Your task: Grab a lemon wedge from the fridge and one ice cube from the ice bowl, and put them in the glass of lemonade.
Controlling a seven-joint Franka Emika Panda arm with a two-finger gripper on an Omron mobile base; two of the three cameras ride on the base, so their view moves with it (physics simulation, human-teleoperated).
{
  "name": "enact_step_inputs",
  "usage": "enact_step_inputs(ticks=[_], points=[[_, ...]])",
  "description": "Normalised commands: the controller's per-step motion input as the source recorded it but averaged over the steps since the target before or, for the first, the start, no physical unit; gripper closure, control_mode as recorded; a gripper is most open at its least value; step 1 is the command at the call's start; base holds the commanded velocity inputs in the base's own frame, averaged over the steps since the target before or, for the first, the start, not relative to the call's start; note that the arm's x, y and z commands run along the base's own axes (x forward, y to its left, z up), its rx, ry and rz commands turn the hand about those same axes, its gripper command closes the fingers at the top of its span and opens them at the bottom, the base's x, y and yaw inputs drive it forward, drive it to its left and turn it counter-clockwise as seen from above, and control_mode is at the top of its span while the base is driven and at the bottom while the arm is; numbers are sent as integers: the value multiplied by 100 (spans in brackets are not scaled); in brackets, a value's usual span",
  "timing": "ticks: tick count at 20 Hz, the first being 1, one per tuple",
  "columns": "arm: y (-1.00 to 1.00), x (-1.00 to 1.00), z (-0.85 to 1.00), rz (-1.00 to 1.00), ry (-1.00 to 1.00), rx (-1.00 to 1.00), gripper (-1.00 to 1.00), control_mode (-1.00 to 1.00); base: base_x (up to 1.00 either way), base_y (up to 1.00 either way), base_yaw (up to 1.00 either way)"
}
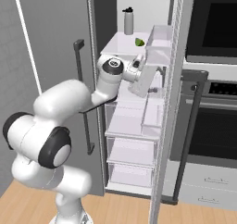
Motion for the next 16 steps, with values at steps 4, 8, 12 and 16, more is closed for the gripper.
enact_step_inputs(ticks=[4,8,12,16], points=[[100,-3,24,0,-16,0,-100,-100,0,0,0],[61,-9,6,0,-11,2,-100,-100,0,0,0],[-26,-21,-34,-2,2,-1,-100,-100,0,0,0],[-54,-20,-72,-5,2,-2,-100,-100,0,0,0]])
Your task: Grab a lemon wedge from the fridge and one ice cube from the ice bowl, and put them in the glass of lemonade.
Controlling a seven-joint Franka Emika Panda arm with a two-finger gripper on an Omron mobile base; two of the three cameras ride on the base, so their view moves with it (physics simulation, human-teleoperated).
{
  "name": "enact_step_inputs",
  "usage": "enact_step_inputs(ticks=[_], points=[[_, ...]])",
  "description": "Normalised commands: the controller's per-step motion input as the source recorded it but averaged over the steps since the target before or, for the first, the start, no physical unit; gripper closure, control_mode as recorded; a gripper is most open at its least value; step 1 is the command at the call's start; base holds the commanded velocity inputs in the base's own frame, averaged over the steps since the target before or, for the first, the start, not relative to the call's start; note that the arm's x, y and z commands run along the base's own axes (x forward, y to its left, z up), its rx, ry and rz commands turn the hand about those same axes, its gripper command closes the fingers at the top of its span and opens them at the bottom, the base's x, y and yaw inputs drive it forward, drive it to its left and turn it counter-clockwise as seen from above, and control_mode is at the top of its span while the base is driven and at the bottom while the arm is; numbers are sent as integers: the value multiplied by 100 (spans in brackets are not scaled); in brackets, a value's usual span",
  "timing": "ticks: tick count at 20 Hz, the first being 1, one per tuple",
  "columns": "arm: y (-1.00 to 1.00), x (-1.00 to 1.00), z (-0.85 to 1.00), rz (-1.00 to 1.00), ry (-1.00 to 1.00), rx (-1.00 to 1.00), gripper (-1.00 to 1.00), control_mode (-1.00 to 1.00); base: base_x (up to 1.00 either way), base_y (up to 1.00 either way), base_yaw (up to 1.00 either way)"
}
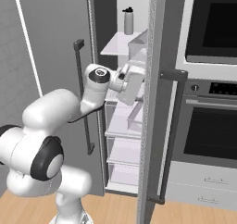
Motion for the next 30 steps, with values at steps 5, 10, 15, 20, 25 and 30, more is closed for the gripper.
enact_step_inputs(ticks=[5,10,15,20,25,30], points=[[-42,5,-13,0,0,0,-100,-100,0,0,0],[-80,17,0,-6,1,0,-100,-100,0,0,0],[-63,-8,5,-4,0,2,-100,-100,0,0,0],[42,-34,66,0,-9,0,-100,-100,0,0,0],[65,-40,37,2,-12,5,-100,-100,0,0,0],[100,-13,0,4,-16,15,-100,-100,0,0,0]])
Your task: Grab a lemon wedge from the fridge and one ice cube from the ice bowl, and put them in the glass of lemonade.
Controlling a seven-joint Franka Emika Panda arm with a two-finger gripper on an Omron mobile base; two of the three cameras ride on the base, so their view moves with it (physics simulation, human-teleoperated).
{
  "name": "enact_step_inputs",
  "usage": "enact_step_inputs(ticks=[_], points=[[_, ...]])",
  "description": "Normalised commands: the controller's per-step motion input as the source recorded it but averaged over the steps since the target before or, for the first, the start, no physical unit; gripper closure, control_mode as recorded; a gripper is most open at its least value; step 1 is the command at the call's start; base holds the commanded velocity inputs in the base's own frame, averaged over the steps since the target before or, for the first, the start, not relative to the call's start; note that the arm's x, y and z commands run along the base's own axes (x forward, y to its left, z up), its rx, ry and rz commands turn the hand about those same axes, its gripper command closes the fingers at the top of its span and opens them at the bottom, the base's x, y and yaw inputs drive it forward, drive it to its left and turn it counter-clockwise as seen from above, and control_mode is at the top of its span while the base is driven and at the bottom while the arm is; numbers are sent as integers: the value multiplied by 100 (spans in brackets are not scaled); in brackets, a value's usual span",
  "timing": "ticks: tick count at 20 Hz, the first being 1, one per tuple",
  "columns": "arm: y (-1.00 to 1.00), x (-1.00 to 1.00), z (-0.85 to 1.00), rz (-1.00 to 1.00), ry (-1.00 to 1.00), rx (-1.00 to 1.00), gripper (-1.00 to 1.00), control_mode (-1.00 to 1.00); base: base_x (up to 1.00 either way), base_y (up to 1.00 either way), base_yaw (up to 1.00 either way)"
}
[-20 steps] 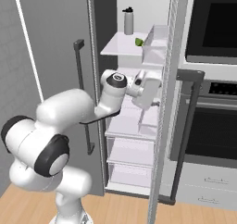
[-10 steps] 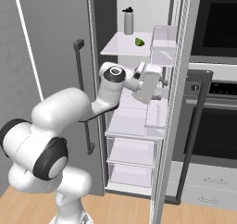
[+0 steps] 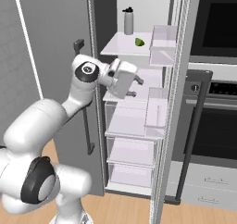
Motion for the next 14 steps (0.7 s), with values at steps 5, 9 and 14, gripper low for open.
enact_step_inputs(ticks=[5,9,14], points=[[95,6,0,11,-27,39,-100,-100,0,0,0],[85,7,-11,23,-26,52,-100,-100,0,0,0],[81,0,-24,37,-7,51,-100,-100,0,0,0]])
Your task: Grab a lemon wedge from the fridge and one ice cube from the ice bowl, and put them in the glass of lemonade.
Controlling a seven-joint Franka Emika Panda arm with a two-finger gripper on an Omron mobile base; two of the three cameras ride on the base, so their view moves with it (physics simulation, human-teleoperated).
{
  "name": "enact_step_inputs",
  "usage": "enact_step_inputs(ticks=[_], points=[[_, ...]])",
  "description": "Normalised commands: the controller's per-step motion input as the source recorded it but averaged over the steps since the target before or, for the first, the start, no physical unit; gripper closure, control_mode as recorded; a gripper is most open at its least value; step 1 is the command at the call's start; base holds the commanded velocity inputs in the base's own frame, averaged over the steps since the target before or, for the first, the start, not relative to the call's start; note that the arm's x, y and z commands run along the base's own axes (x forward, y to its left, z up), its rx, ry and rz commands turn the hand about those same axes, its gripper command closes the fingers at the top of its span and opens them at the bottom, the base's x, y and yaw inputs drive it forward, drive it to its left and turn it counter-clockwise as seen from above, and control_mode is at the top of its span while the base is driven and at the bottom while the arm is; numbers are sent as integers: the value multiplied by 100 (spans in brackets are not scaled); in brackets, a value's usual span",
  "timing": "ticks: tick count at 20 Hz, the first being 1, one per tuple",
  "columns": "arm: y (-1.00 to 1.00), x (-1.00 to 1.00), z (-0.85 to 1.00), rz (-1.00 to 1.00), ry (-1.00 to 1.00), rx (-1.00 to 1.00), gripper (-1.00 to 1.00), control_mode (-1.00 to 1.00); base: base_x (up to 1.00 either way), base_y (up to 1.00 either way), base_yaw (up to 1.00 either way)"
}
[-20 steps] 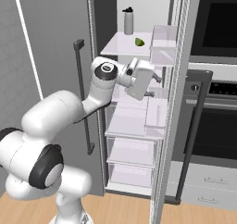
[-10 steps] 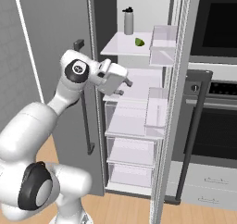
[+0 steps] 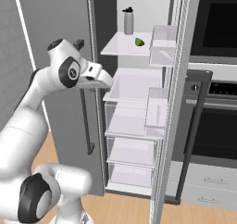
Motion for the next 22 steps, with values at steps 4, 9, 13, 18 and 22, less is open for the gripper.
enact_step_inputs(ticks=[4,9,13,18,22], points=[[59,-4,-57,44,-10,46,-100,-100,0,0,0],[2,-61,10,27,-15,23,-100,-100,0,0,0],[14,-68,56,10,-14,5,-100,-100,0,0,0],[16,-55,24,0,0,-5,-100,-100,0,0,0],[16,-1,1,0,-7,1,-100,-100,0,0,0]])
